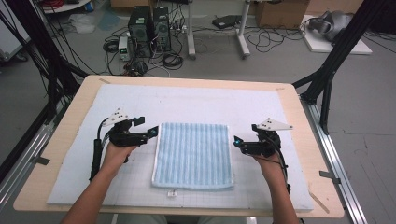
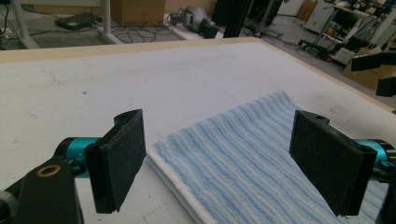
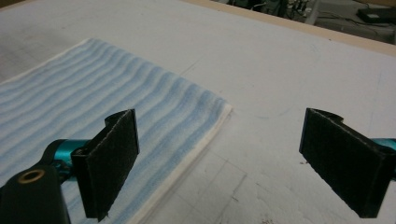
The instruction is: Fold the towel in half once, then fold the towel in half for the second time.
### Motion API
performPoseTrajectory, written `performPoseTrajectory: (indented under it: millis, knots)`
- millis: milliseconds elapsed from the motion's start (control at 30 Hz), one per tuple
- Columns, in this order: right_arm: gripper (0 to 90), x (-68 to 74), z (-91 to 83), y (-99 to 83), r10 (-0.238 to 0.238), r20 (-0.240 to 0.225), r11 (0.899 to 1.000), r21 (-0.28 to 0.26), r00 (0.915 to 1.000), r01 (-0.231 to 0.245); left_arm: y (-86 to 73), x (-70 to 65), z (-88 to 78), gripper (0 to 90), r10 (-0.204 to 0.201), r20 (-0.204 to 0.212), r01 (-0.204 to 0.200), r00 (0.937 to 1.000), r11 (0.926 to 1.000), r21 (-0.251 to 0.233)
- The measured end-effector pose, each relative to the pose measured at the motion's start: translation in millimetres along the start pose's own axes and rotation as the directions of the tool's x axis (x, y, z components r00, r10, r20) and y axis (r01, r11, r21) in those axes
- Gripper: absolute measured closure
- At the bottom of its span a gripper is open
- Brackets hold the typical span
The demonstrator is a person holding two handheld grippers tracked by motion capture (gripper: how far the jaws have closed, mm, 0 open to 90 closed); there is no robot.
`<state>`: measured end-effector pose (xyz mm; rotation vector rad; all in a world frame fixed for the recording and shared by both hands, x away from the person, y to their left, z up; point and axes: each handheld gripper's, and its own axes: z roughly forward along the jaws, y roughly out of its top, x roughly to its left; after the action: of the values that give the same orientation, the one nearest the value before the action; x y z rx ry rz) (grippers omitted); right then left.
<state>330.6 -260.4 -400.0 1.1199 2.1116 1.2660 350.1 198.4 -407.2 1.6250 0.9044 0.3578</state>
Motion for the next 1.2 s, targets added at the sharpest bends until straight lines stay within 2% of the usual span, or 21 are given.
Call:
performPoseTrajectory:
  millis: [133,367,467,533,600,667,833,967,1200]
  knots:
    - [11.2,-0.6,0.3,3.2,0.010,0.008,1.000,-0.012,0.9999,-0.010,0.4,0.6,0.1,18.9,0.001,0.002,-0.001,1.0000,1.0000,0.009]
    - [11.2,-2.5,1.8,2.3,0.025,0.002,1.000,0.001,0.9997,-0.025,4.1,6.0,3.4,19.1,-0.003,-0.007,0.003,1.0000,0.9998,0.019]
    - [11.2,-0.9,2.2,2.0,0.026,-0.005,1.000,0.008,0.9997,-0.026,3.9,13.7,9.8,19.2,-0.013,-0.054,0.016,0.9984,0.9984,0.055]
    - [11.2,0.5,2.4,1.5,0.030,-0.013,1.000,0.007,0.9995,-0.029,4.8,18.3,15.2,20.5,-0.003,-0.086,0.009,0.9963,0.9973,0.072]
    - [11.2,1.5,2.4,0.8,0.030,-0.022,1.000,0.009,0.9993,-0.029,6.2,21.4,20.6,23.2,-0.001,-0.100,0.009,0.9950,0.9968,0.080]
    - [11.2,2.9,2.7,-0.3,0.024,-0.026,1.000,0.015,0.9994,-0.024,6.8,24.1,25.9,23.8,0.004,-0.095,0.005,0.9955,0.9962,0.087]
    - [11.2,4.7,4.5,-1.6,0.018,-0.033,0.999,0.038,0.9993,-0.017,2.8,32.8,44.3,27.0,0.008,-0.120,0.012,0.9927,0.9870,0.160]
    - [11.2,6.0,4.4,-1.7,0.022,-0.037,0.999,0.032,0.9991,-0.020,-4.3,36.1,57.7,30.4,0.007,-0.145,0.024,0.9894,0.9770,0.212]
    - [11.2,7.3,5.9,-3.9,0.029,-0.038,0.999,0.045,0.9988,-0.028,-12.8,31.6,75.0,38.8,0.048,-0.147,-0.008,0.9880,0.9651,0.262]
